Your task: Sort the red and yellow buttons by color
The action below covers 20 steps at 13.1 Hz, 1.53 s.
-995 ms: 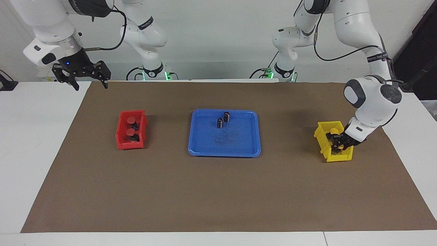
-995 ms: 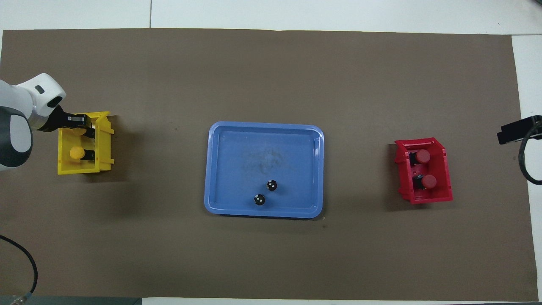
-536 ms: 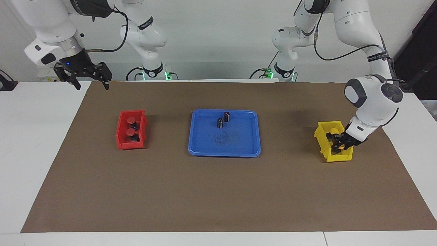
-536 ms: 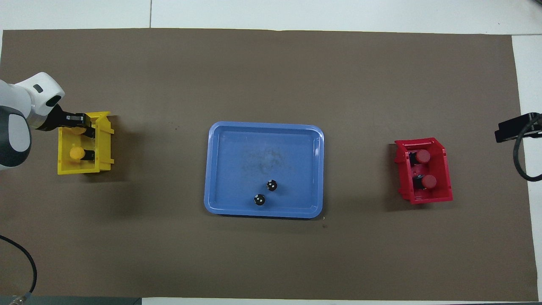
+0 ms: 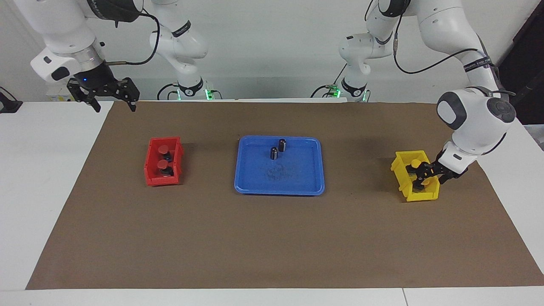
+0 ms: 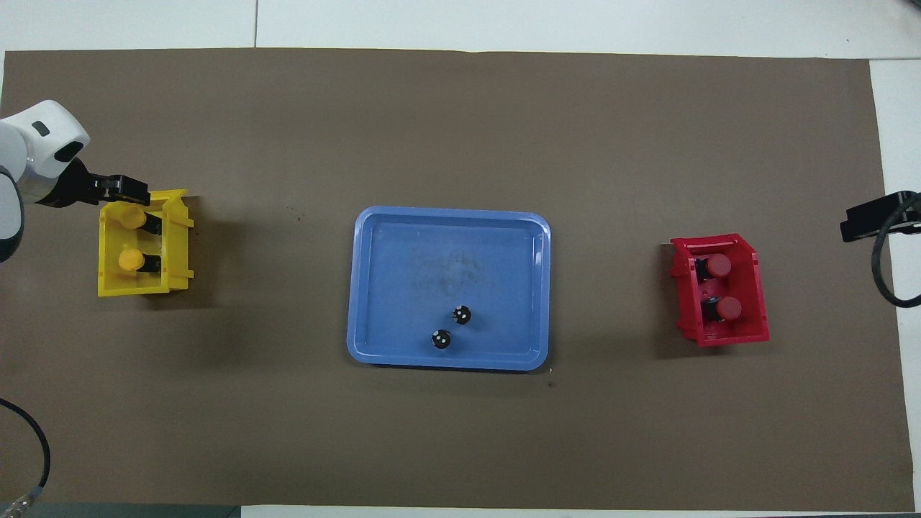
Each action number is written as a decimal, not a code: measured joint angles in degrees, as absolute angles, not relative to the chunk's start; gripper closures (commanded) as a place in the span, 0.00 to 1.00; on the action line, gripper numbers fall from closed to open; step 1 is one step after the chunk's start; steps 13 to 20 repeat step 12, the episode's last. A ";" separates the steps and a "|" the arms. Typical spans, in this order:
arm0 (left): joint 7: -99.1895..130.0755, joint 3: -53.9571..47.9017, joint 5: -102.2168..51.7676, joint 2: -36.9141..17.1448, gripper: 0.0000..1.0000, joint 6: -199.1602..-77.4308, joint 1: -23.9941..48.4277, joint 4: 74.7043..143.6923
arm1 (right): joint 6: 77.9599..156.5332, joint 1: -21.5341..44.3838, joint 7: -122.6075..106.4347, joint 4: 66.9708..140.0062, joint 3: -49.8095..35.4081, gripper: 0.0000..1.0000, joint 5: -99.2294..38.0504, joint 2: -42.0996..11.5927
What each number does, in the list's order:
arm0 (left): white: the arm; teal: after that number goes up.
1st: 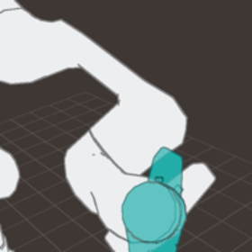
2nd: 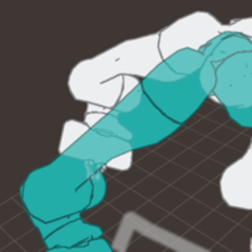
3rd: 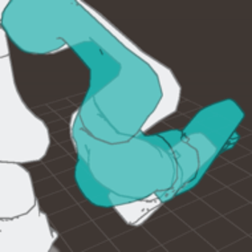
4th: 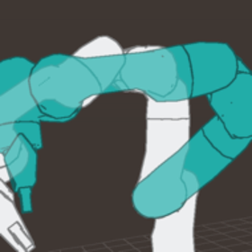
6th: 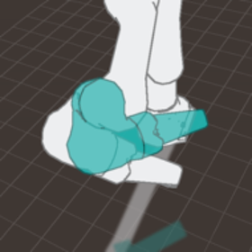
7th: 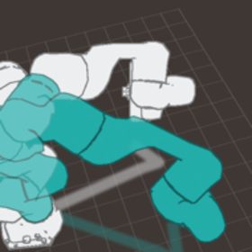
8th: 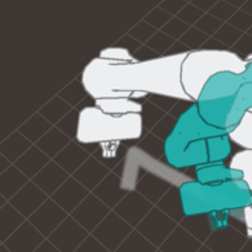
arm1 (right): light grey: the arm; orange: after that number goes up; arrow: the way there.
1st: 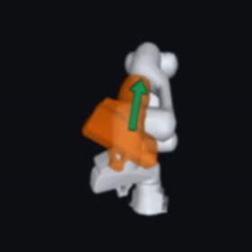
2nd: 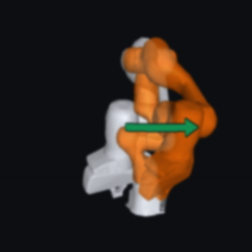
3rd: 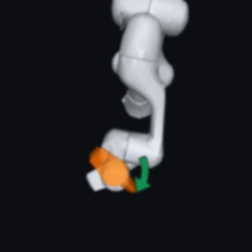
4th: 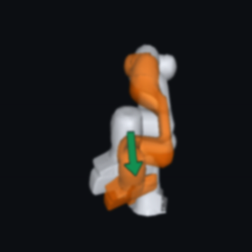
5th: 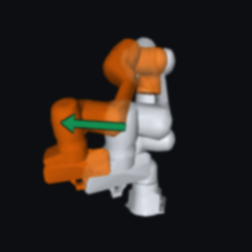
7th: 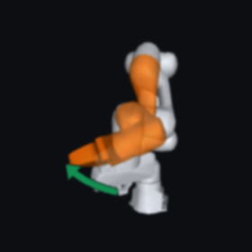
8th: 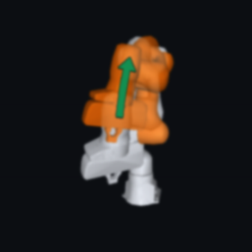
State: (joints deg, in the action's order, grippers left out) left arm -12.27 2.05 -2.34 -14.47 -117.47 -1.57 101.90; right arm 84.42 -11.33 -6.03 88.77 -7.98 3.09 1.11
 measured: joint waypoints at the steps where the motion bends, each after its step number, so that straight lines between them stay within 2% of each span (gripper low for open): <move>1: -12.47 1.86 -2.34 -13.69 0.00 -112.91 -1.10 99.39 | 84.42 -11.33 -6.03 88.77 -7.98 0.01 3.09 1.11; 4: -12.44 1.70 -2.34 -10.01 0.00 -98.11 1.43 91.21 | 84.42 -11.33 -6.03 88.77 -7.98 0.01 3.09 1.10; 9: -12.41 2.05 -2.33 0.53 0.00 -87.81 1.64 89.40 | 84.42 -11.33 -6.03 88.76 -7.98 0.01 3.09 1.10; 20: -12.41 2.01 -2.34 1.43 0.00 -85.94 1.64 89.21 | 84.42 -11.33 -6.03 88.76 -7.98 0.01 3.09 1.10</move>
